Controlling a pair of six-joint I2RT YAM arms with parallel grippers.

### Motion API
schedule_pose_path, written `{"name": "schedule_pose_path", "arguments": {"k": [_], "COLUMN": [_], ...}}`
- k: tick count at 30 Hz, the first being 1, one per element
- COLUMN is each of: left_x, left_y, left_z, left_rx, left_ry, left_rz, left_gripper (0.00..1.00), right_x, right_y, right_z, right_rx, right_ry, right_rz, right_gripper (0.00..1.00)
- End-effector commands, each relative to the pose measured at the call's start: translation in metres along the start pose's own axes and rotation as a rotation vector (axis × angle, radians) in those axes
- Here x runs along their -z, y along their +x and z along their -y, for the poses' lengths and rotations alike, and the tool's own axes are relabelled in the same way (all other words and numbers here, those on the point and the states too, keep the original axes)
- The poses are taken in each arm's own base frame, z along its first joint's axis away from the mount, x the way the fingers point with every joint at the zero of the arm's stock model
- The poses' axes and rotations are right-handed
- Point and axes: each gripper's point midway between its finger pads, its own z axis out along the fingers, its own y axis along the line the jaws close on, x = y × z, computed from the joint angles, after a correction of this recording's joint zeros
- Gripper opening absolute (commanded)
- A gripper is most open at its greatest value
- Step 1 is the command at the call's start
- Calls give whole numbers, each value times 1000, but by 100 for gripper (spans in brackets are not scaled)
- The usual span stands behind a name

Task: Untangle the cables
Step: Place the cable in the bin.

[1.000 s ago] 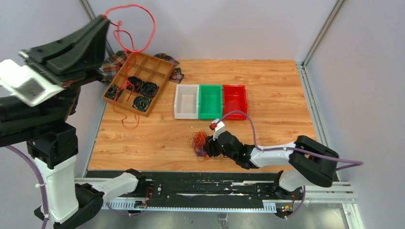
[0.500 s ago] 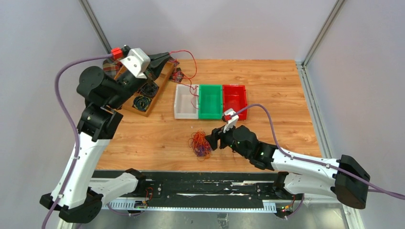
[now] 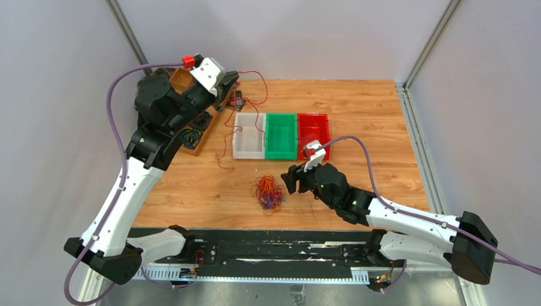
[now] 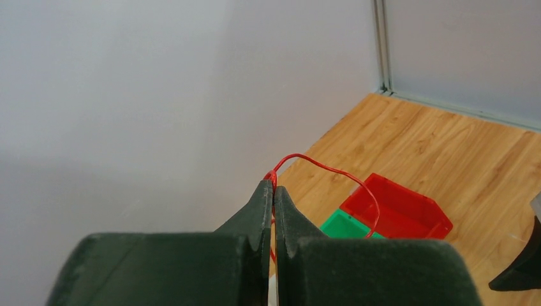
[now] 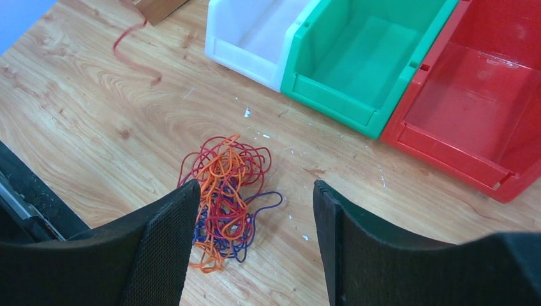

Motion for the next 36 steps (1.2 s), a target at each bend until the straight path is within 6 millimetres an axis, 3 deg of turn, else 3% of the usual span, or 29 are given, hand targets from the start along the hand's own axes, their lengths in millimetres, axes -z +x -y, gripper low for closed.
{"name": "schedule_pose_path", "arguments": {"k": [1, 7, 16, 30, 36], "left_x": [-6, -14, -20, -42, -60], "left_y": [0, 8, 3, 56, 47], "left_z": [-10, -18, -32, -27, -34], "left_rx": [-44, -57, -99, -119, -119], "left_ry": [-47, -78, -110, -75, -72], "left_rz": [14, -3, 9, -96, -84], "left_gripper": [0, 0, 0, 0, 0], "right_x": [1, 0, 0, 5, 4], "right_y": [-7, -1, 6, 8, 10], "right_z": [10, 13, 20, 27, 28], "right_rx": [18, 18, 14, 5, 5], "right_ry": [39, 45, 66, 81, 83], "right_rz": [11, -6, -20, -13, -18], "right_gripper": [65, 65, 65, 64, 64]}}
